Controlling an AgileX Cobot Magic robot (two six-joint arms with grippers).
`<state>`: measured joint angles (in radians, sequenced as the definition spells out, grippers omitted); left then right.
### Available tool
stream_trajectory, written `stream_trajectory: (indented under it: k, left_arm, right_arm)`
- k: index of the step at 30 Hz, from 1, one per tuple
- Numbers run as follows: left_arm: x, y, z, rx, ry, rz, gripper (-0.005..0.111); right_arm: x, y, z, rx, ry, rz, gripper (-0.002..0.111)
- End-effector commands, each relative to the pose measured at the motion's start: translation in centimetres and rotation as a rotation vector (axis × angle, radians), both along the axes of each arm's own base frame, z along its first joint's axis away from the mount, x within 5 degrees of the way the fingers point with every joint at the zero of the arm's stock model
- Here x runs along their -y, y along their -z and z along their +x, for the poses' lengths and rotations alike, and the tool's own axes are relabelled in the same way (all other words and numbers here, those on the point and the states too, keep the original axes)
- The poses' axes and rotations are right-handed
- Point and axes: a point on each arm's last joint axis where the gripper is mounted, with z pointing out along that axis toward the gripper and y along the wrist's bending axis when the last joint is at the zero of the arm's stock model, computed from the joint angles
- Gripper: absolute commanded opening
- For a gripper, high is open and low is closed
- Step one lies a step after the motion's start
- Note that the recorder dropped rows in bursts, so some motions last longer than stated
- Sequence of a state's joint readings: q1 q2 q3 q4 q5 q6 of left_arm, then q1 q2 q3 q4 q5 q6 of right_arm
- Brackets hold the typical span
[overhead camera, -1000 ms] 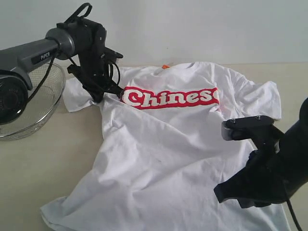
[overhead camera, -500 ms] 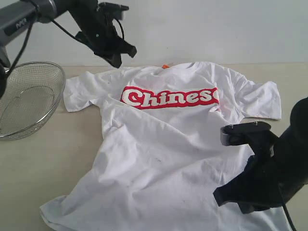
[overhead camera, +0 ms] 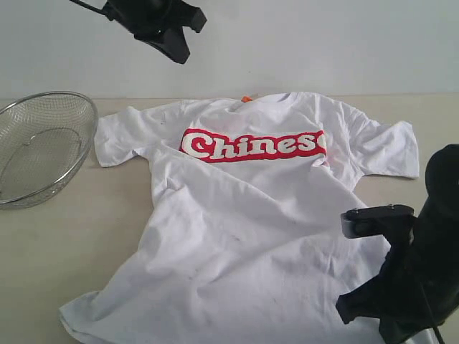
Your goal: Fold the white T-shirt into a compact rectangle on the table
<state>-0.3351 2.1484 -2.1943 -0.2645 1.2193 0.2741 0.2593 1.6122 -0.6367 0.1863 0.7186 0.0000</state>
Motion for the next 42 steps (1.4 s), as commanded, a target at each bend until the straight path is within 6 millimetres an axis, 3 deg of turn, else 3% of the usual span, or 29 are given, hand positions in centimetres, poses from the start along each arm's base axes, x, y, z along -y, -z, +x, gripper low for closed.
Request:
stream_trajectory:
  k: [1, 8, 17, 32, 38, 42]
  left_arm:
    - [-0.7, -1.2, -2.4, -0.020, 0.013, 0.009, 0.005]
    - [-1.8, -2.5, -6.3, -0.057, 0.019, 0.007, 0.005]
    - [-2.6, -3.7, -11.6, -0.080, 0.047, 0.018, 0.005]
    - [-4.9, -0.7, -17.0, -0.191, 0.054, 0.094, 0.005]
    - [-5.6, 1.5, -18.8, -0.268, 0.069, 0.120, 0.005]
    - [-5.9, 2.9, -19.7, -0.318, 0.072, 0.136, 0.005]
  right_arm:
    - [0.2, 0.0, 0.0, -0.015, -0.015, -0.011, 0.000]
    - [0.2, 0.3, 0.3, 0.007, -0.009, -0.009, 0.000]
    - [0.2, 2.7, 0.3, -0.088, -0.011, -0.033, 0.000]
    - [1.8, 2.4, -0.2, -0.140, -0.053, -0.205, 0.000]
    - [2.2, 1.2, 0.0, -0.079, -0.047, -0.235, 0.000]
    - [1.7, -0.1, 0.1, 0.006, -0.051, -0.168, 0.000]
